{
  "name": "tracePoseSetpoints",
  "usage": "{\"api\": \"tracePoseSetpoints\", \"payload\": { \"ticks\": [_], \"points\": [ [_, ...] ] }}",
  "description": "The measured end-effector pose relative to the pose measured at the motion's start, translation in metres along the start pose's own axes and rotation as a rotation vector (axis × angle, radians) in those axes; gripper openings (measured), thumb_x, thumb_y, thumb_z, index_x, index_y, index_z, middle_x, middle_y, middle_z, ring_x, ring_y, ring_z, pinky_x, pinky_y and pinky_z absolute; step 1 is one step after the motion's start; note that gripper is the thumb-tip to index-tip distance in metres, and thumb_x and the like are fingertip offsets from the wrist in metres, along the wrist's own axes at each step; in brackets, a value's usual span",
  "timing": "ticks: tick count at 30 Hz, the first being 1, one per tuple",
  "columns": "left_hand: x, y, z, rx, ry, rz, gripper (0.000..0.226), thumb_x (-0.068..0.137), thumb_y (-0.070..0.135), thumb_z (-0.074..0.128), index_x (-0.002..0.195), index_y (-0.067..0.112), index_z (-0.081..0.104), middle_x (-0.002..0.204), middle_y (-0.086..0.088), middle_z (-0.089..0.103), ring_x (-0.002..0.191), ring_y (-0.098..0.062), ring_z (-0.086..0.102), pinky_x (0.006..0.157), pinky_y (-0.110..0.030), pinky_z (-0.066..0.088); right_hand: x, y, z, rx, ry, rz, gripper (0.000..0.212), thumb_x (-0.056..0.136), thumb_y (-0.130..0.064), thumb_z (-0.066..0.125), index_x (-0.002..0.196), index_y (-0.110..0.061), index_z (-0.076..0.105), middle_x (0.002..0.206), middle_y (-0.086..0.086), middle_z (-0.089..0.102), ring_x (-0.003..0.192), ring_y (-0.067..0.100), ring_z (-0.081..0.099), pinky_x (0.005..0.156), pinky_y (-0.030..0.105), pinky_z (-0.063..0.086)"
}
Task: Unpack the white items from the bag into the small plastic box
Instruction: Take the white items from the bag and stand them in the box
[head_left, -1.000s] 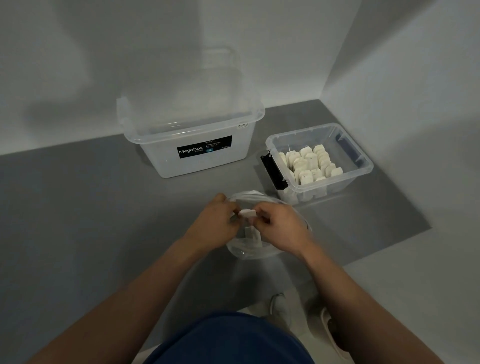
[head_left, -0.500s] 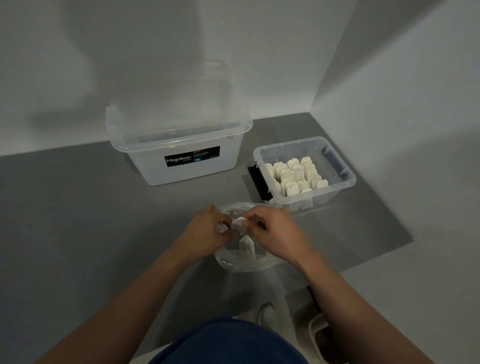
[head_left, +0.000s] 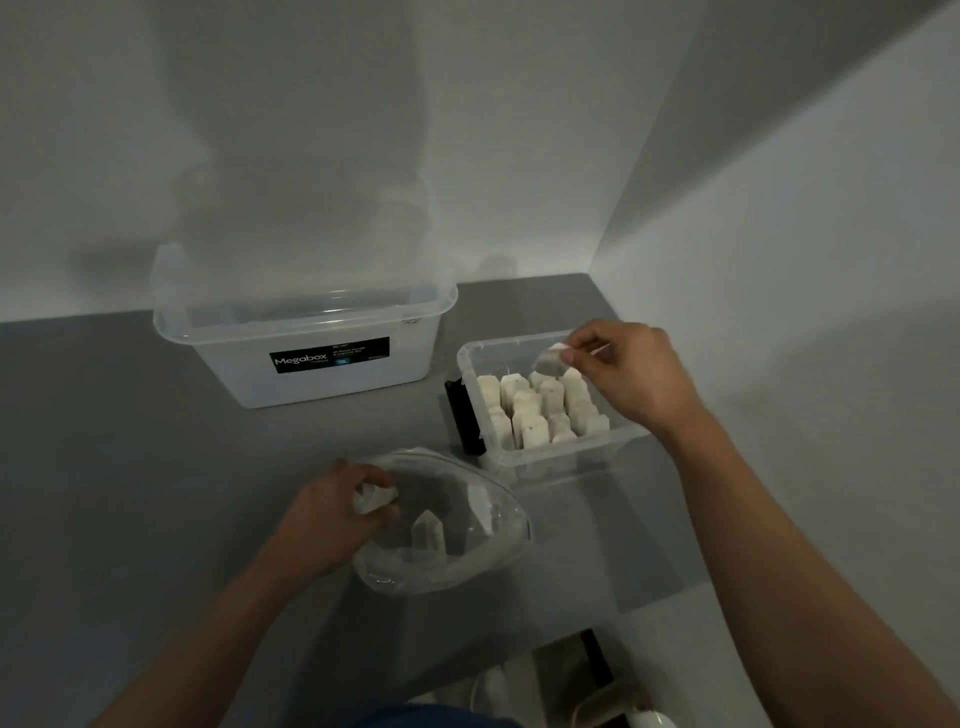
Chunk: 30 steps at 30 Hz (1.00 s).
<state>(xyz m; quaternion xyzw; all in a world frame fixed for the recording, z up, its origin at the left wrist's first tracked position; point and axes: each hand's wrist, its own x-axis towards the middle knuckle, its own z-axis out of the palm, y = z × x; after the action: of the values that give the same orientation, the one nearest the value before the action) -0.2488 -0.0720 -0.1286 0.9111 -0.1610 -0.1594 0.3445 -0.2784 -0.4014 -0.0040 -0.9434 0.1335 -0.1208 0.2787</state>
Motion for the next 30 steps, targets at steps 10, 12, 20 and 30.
{"api": "tracePoseSetpoints", "payload": {
  "ticks": [10, 12, 20, 30],
  "points": [
    [0.004, -0.001, -0.001, 0.042, 0.088, -0.074, 0.033, 0.072, 0.029, 0.084, 0.100, 0.037, 0.069, 0.090, 0.009, 0.053, 0.083, -0.019, 0.061, 0.076, -0.028, 0.043, 0.069, 0.076, 0.049, -0.389, -0.478, 0.001, 0.008, 0.087, -0.024, 0.076, 0.094, -0.021, 0.079, 0.093, -0.004, 0.077, 0.086, 0.013, 0.069, 0.079, 0.026, 0.053],
    [0.003, 0.000, -0.002, 0.035, 0.088, -0.075, 0.034, 0.073, 0.026, 0.084, 0.100, 0.038, 0.067, 0.091, 0.010, 0.052, 0.083, -0.017, 0.060, 0.074, -0.027, 0.041, 0.074, 0.084, 0.062, -0.441, -0.485, 0.016, 0.010, 0.088, -0.026, 0.076, 0.097, -0.023, 0.079, 0.096, -0.004, 0.077, 0.087, 0.015, 0.070, 0.084, 0.031, 0.057],
    [0.001, -0.003, -0.001, 0.066, 0.063, -0.030, 0.044, 0.071, 0.007, 0.080, 0.109, 0.026, 0.071, 0.093, 0.005, 0.052, 0.081, -0.018, 0.058, 0.071, -0.020, 0.036, 0.076, 0.097, 0.080, -0.553, -0.376, -0.001, 0.015, 0.091, -0.027, 0.071, 0.103, -0.020, 0.077, 0.101, 0.003, 0.076, 0.091, 0.024, 0.071, 0.083, 0.035, 0.058],
    [0.000, -0.006, 0.001, 0.092, 0.012, 0.014, 0.057, 0.069, 0.006, 0.079, 0.123, 0.020, 0.066, 0.112, -0.009, 0.060, 0.113, -0.031, 0.060, 0.082, -0.015, 0.036, -0.038, -0.003, 0.020, -0.008, 0.153, -0.095, 0.010, 0.090, -0.024, 0.074, 0.099, -0.021, 0.076, 0.094, -0.009, 0.072, 0.073, 0.004, 0.064, 0.071, 0.007, 0.045]
  ]
}}
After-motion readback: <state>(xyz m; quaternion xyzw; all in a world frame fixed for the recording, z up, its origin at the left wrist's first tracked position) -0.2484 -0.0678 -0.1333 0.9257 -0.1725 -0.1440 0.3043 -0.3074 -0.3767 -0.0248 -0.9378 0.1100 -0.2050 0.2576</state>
